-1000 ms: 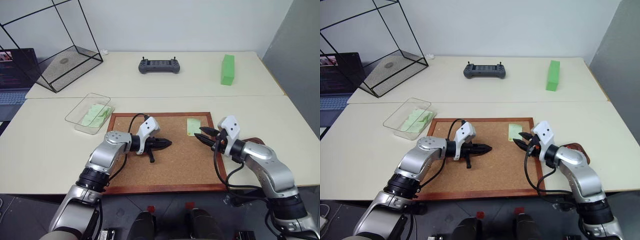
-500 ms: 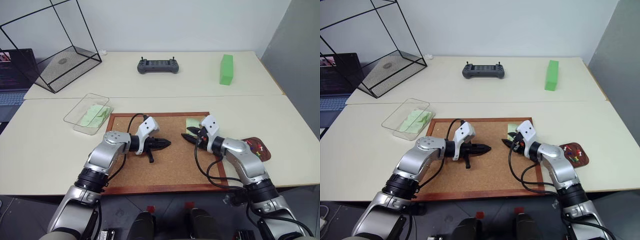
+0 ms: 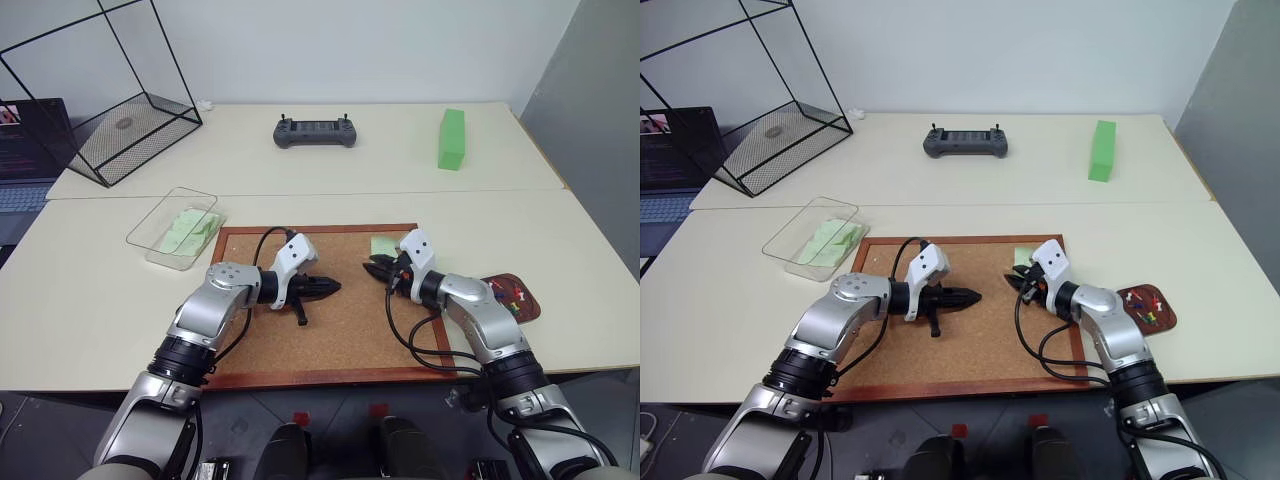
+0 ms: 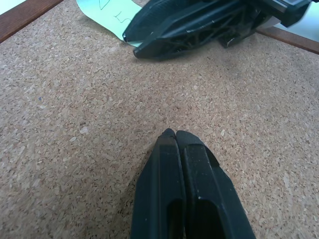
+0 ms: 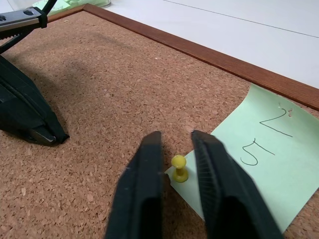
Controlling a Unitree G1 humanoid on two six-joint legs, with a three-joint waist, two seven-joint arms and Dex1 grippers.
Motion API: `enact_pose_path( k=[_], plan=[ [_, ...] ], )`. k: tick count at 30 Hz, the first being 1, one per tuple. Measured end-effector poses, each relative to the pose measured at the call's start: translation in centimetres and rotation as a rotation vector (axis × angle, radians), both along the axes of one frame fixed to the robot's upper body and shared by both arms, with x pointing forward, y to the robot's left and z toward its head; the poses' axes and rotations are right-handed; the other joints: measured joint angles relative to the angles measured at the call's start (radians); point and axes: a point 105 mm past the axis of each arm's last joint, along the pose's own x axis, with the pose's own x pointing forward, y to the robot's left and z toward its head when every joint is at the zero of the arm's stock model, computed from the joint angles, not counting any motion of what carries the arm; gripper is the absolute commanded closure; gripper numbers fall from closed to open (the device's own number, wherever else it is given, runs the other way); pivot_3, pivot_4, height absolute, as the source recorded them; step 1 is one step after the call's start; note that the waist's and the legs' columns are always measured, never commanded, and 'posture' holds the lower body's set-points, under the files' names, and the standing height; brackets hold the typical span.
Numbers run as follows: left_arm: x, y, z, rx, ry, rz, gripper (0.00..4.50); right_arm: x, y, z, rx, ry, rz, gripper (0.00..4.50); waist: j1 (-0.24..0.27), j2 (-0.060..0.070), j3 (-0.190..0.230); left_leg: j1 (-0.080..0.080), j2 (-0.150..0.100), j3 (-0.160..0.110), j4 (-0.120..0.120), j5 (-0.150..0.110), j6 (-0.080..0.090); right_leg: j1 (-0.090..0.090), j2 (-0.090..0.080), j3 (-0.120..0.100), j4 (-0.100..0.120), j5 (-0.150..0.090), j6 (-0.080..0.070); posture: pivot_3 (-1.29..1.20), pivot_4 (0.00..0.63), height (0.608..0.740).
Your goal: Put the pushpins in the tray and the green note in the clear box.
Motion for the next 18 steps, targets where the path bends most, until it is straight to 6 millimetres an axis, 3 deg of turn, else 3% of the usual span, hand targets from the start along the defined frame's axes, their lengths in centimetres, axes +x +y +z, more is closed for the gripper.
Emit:
enact_pose_path(
  k=[12, 18],
  plan=[
    [0.0, -0.1, 0.0, -0.004, -0.002, -0.004, 4.50, -0.1, -0.2, 0.3, -0.016, -0.020, 0.017, 4.48, 0.000, 0.000, 0.000, -0.001, 0.000, 0.000, 0.000, 0.000, 0.000, -0.001, 0.000, 0.000, 0.000, 0.000, 0.000, 0.00, 0.150, 0.740],
    [0.0, 0.0, 0.0, -0.003, -0.003, 0.000, 4.50, -0.4, 0.6, 3.7, 0.021, -0.116, 0.050, 4.48, 0.000, 0.000, 0.000, -0.001, 0.000, 0.000, 0.000, 0.000, 0.000, 0.000, 0.000, 0.000, 0.000, 0.000, 0.000, 0.00, 0.150, 0.740]
  ],
)
